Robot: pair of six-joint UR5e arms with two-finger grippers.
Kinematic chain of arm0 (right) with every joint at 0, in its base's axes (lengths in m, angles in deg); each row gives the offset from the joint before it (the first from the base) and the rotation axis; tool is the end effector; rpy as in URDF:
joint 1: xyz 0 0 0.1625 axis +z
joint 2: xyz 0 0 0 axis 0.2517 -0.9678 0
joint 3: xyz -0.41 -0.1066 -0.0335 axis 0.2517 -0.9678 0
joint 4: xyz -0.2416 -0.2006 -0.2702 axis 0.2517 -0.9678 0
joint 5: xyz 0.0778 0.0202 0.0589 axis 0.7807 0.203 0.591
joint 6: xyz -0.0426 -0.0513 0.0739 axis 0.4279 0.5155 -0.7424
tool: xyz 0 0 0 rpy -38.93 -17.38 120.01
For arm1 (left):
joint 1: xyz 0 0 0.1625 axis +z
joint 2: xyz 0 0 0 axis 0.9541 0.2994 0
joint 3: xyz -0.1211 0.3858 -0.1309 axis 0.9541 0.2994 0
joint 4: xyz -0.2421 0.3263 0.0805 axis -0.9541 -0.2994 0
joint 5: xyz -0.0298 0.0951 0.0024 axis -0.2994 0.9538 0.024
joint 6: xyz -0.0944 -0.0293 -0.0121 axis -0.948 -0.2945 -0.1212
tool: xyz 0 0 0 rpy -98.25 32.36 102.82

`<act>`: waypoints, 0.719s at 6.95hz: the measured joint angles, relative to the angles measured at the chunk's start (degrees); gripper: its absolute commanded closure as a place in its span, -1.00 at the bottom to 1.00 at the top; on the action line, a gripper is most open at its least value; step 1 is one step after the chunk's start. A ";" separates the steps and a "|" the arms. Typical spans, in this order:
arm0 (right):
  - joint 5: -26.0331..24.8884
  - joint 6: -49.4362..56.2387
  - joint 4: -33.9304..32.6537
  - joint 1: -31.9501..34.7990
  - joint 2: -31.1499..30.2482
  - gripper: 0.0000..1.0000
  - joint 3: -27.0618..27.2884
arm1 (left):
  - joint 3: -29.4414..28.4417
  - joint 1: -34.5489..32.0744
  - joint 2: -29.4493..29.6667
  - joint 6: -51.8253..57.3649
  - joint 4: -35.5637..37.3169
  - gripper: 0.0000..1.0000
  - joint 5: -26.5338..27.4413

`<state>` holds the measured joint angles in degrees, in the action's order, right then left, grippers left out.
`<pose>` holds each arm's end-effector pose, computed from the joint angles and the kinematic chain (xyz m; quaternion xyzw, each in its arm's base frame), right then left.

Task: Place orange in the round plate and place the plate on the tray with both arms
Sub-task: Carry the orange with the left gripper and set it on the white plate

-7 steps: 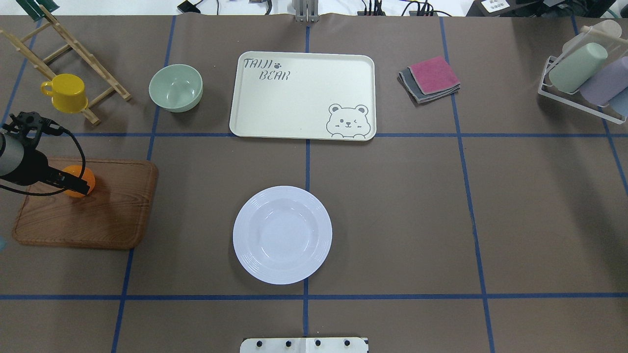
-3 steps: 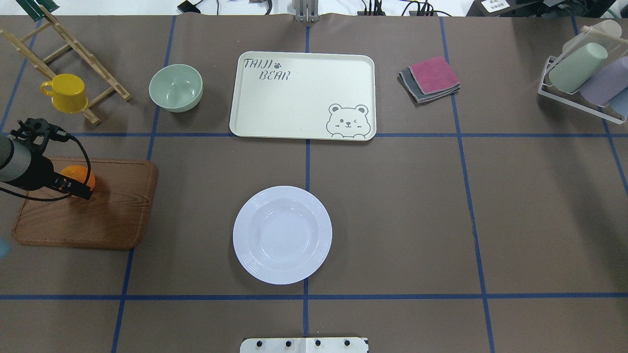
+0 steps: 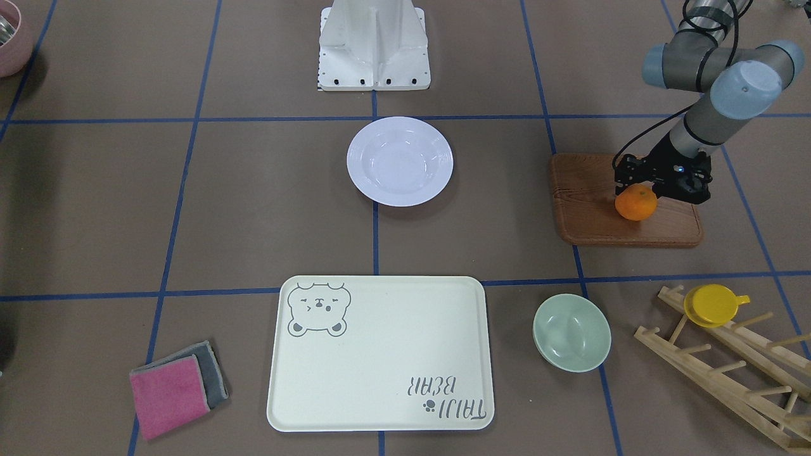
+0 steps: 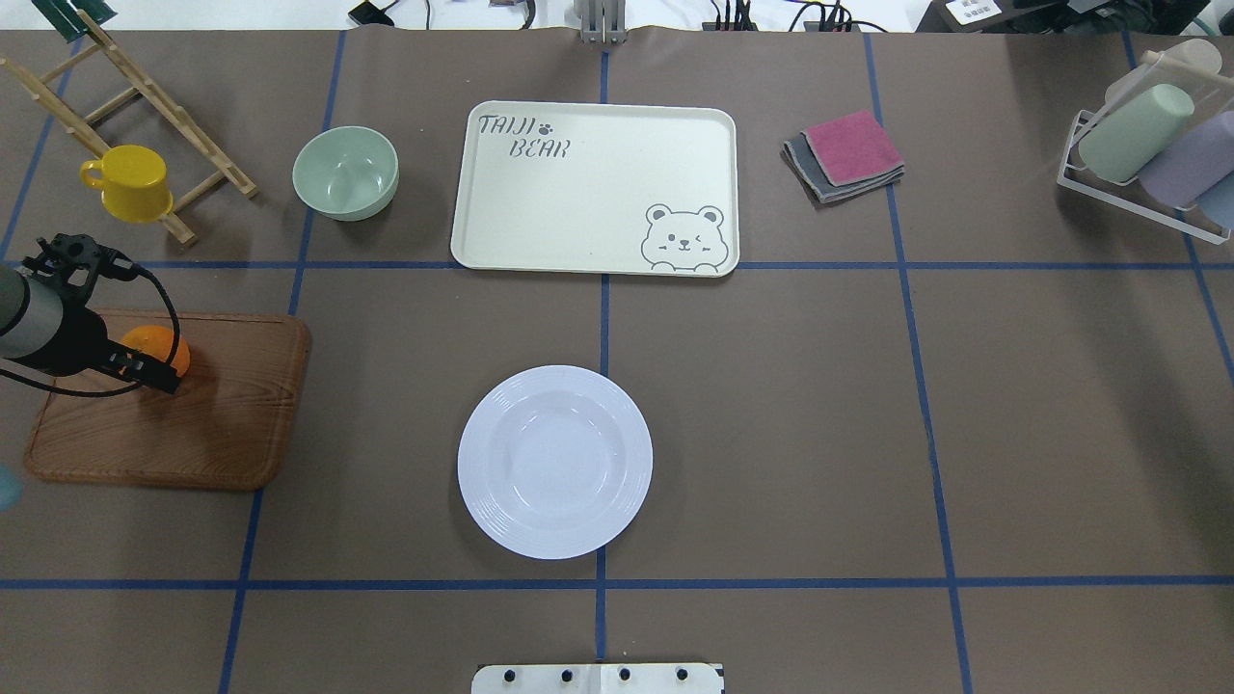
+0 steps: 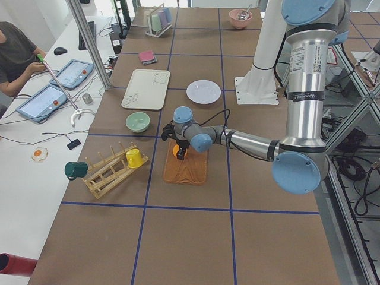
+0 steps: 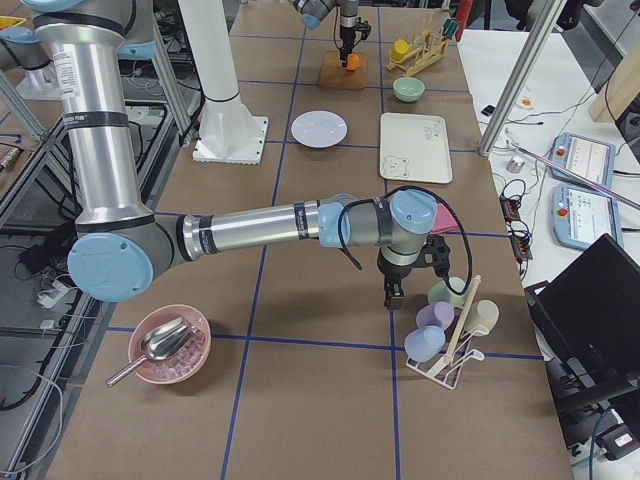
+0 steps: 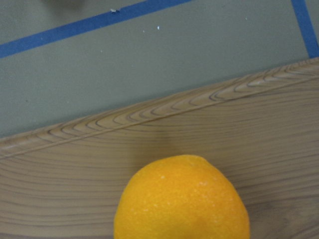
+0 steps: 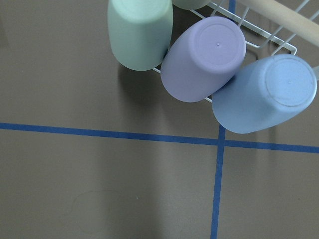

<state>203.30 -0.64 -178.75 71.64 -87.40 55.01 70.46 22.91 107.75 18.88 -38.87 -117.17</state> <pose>0.0254 -0.5457 0.5679 0.0201 -0.3946 -0.0296 0.9182 0.2737 -0.4420 0.5216 0.0723 0.4132 0.1220 0.8996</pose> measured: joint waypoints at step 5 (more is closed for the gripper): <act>0.15 -0.03 0.00 0.00 0.10 -1.00 0.29 | 7.44 14.14 30.21 -21.42 29.33 1.00 1.64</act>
<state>203.45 -0.67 -178.75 71.64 -87.29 55.30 77.90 37.05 137.96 -2.54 -9.54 -115.53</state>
